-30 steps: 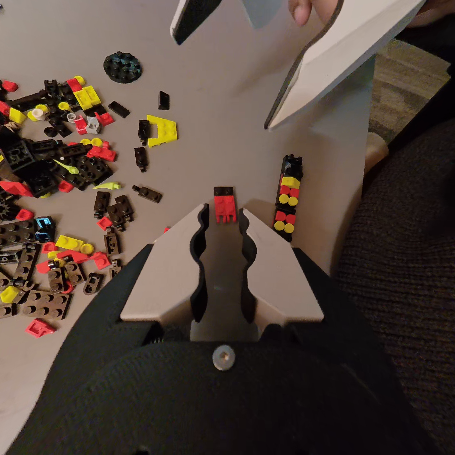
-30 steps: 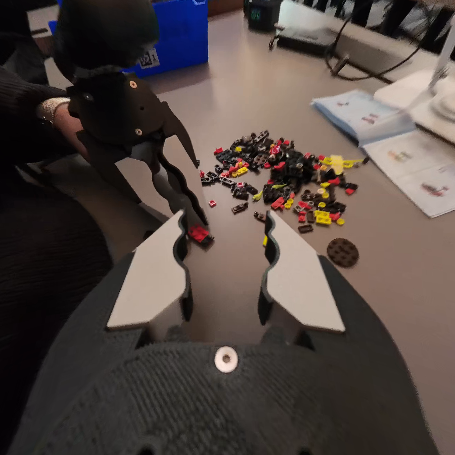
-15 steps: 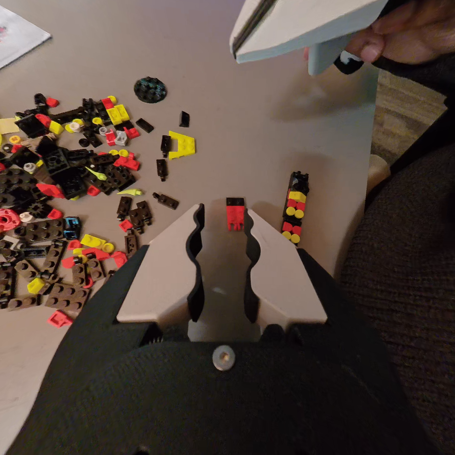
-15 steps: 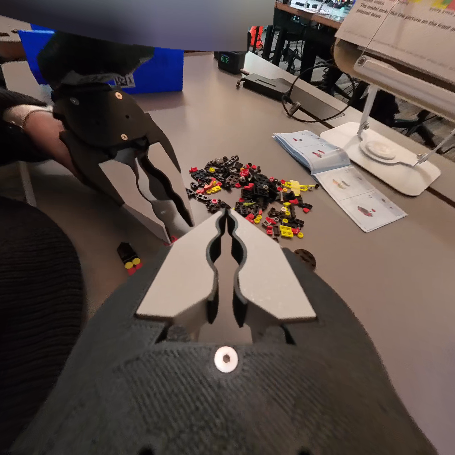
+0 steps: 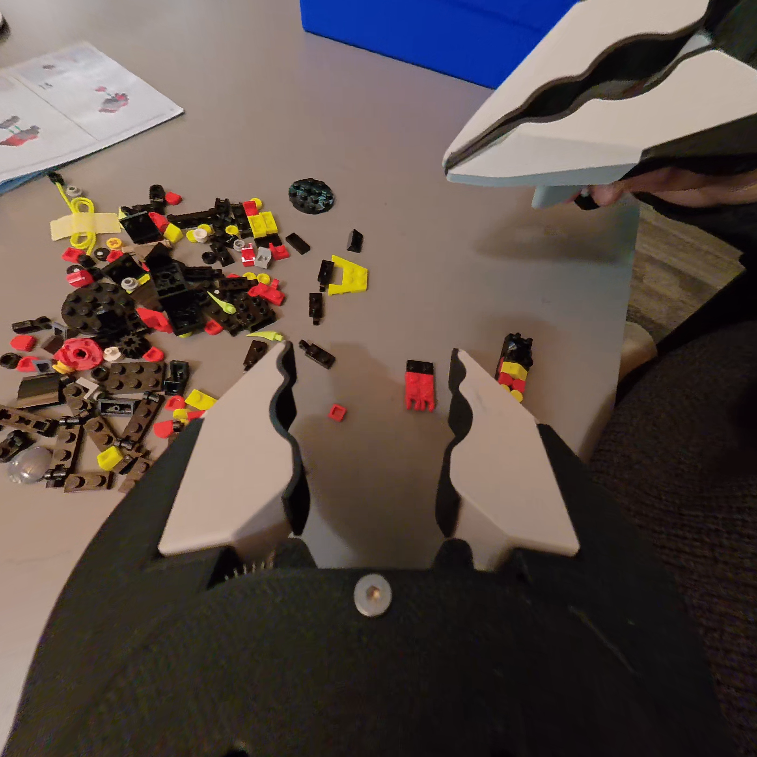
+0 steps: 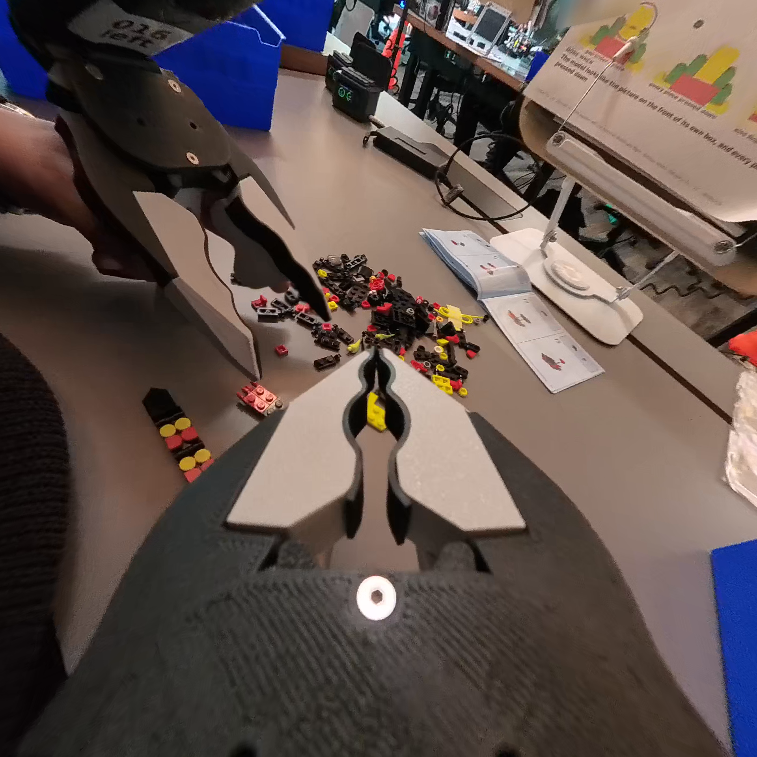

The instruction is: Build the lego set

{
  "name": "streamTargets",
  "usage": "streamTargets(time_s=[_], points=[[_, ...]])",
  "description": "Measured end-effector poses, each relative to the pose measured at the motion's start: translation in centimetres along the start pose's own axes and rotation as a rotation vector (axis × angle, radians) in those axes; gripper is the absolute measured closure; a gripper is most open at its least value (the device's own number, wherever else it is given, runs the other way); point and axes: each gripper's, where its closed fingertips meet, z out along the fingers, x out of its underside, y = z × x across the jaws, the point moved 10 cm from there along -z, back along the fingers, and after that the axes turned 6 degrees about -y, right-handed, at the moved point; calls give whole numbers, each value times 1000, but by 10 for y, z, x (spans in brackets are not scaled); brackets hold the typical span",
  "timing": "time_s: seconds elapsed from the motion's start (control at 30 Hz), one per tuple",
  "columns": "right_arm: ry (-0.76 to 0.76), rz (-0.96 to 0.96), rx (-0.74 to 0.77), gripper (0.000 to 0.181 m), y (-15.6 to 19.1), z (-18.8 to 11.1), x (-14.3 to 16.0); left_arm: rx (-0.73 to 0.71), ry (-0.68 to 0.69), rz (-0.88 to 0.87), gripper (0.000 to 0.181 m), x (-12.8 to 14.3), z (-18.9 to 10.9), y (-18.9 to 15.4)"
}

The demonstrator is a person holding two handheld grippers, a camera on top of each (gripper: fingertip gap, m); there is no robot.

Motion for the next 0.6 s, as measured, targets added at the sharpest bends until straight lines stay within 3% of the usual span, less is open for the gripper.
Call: streamTargets(time_s=[0.1, 0.17, 0.37, 0.6], points=[[10, 50, 34, 180, -3, 3, 1, 6, 10, 8, 109, 1, 0, -1], [24, 87, 53, 167, -6, 4, 2, 2, 12, 11, 109, 1, 1, 0], [63, 96, 26, 152, -4, 7, 5, -2, 1, -2, 110, 0, 0, 2], [43, 192, -15, 145, -8, 6, 7, -6, 8, -2, 113, 0, 2, 2]])
